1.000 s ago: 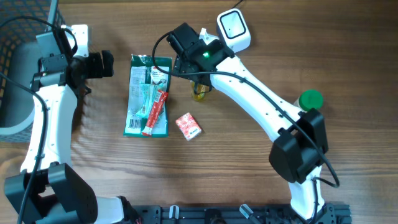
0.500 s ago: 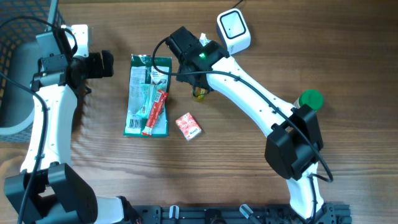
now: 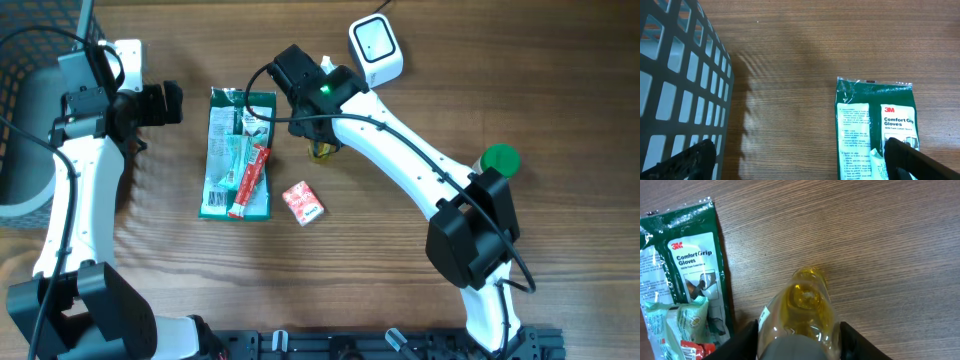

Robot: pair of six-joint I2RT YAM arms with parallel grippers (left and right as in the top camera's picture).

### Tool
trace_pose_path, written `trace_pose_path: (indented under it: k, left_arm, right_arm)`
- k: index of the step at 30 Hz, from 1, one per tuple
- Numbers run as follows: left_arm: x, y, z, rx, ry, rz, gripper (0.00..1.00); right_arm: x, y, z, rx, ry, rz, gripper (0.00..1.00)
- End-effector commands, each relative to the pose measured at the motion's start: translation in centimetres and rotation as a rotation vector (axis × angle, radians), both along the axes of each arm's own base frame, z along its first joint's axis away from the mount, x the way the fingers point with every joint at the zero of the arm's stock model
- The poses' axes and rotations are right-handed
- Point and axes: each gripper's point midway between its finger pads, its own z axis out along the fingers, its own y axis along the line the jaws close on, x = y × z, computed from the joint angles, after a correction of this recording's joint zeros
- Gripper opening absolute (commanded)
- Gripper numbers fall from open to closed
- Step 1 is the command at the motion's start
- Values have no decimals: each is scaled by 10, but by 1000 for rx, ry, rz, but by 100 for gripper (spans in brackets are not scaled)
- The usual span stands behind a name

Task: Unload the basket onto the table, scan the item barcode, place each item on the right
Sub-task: 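Reach the right gripper over the yellow oil bottle, then lower the right gripper around the oil bottle and close it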

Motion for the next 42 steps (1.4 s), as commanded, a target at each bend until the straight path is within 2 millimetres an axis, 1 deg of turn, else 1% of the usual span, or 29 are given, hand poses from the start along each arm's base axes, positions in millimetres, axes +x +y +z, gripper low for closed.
trace_pose_path:
  k: [1, 5, 10, 12, 14, 16, 18, 19, 21, 23, 24, 25, 27, 28, 30, 32, 33, 36, 42]
  left_arm:
    - [2, 0, 12, 8, -30, -16, 100]
    - [2, 0, 12, 8, -30, -16, 100]
    - [2, 0, 12, 8, -30, -16, 100]
    - [2, 0, 12, 8, -30, -16, 100]
    - [2, 0, 12, 8, -30, -16, 100]
    - [2, 0, 12, 8, -30, -16, 100]
    - [2, 0, 12, 8, -30, -16, 100]
    - [2, 0, 12, 8, -30, -17, 100]
    - [2, 0, 12, 8, -30, -16, 100]
    - [2, 0, 12, 8, -30, -16, 100]
    - [2, 0, 12, 8, -30, -16, 100]
    - [2, 0, 12, 8, -30, -16, 100]
    - [2, 0, 12, 8, -29, -16, 100]
    - [2, 0, 12, 8, -29, -16, 100]
    - [2, 0, 12, 8, -30, -16, 100]
    - [2, 0, 12, 8, -29, -16, 100]
    - [2, 0, 12, 8, -30, -16, 100]
    - [2, 0, 12, 8, -30, -16, 100]
    - [2, 0, 12, 8, -30, -16, 100]
  right_arm:
    - [0, -7, -9, -61, 7, 51, 45]
    - [-1, -8, -10, -93, 11, 126, 44]
    - [-6, -9, -11, -194, 26, 420, 45]
    - [-10, -13, -13, -227, 49, 480, 46]
    - [-14, -13, -14, -222, 66, 493, 47]
    - [-16, -12, -14, -215, 72, 499, 59]
    - [-16, -12, -14, -213, 73, 500, 78]
    - [-16, -12, -14, -214, 73, 502, 89]
    - [-14, -10, -11, -212, 61, 510, 90]
    - [-4, -5, 17, -200, 2, 544, 94]
    - [3, -3, 44, -175, -51, 533, 97]
    - [7, -2, 62, -152, -80, 520, 100]
    - [7, 0, 92, -76, -103, 522, 100]
    - [4, -1, 100, -45, -92, 523, 100]
    - [-3, -11, 98, -12, -30, 502, 100]
    - [-7, -25, 80, -32, 58, 461, 100]
    - [-9, -27, 72, -39, 86, 451, 99]
    - [-14, -25, 51, -36, 143, 457, 99]
    - [-18, -17, 21, -17, 225, 439, 97]
